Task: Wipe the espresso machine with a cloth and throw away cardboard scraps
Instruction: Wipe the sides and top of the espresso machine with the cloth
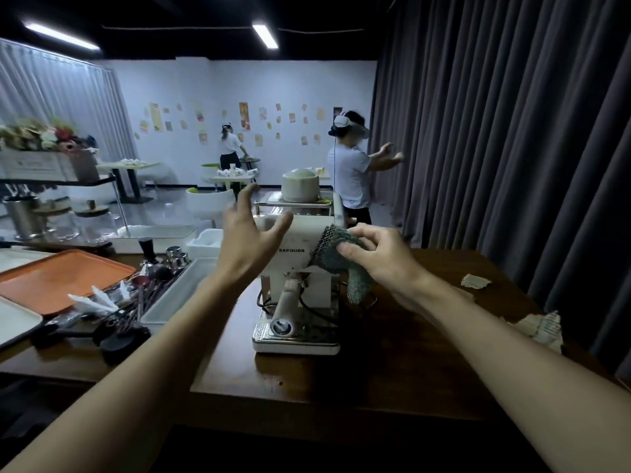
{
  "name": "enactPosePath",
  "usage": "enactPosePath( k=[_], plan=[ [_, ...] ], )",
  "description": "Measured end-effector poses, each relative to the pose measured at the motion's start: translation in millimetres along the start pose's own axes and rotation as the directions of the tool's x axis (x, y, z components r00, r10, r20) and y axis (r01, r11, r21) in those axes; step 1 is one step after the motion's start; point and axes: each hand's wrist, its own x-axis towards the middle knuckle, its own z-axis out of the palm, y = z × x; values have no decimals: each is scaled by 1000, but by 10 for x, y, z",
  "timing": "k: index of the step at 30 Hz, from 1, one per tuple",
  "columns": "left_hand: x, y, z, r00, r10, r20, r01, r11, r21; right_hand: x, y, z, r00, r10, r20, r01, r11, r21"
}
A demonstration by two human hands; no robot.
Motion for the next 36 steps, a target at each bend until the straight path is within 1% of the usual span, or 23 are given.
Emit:
enactPosePath(
  k=[1,2,3,6,9,11,14,16,19,23,28,34,36],
  plan=[
    [28,-41,-20,998,0,68,2,1000,-27,26,-1,31,1000,-11,-4,11,1000,-8],
    [49,-68,-30,993,16,114,-15,1000,-15,53,4,56,1000,-25,-12,25,1000,-15],
    [74,-97,-31,990,35,135,-35,999,0,86,21,72,999,-40,-16,40,999,-17],
    [132,-139,-28,992,44,115,-44,999,-6,128,6,149,997,-77,-6,77,997,21],
    [161,-182,-10,995,37,91,-36,999,-9,142,-11,215,990,-133,-45,135,990,39],
    [170,-195,-6,996,42,83,-41,999,-5,119,-44,276,986,-159,-47,162,985,60],
    [196,-184,-12,993,69,92,-68,998,-11,96,-72,331,985,-153,-74,159,984,81],
    [202,-151,-8,986,109,128,-108,994,-17,77,-80,307,981,-169,-96,175,983,60],
    [197,-116,10,971,161,176,-157,987,-32,32,-94,216,981,-151,-118,157,987,45],
    [137,-24,75,968,169,185,-162,985,-52,-100,-189,119,986,-117,-118,122,992,39],
    [4,175,261,962,207,180,-197,978,-74,-303,-271,-107,983,-102,-154,111,993,51],
    [-96,380,392,938,230,260,-211,972,-100,-465,-275,-349,960,-89,-267,74,995,-68],
    [-56,365,370,919,249,306,-220,967,-126,-485,-213,-369,939,-126,-321,70,981,-180]
  ],
)
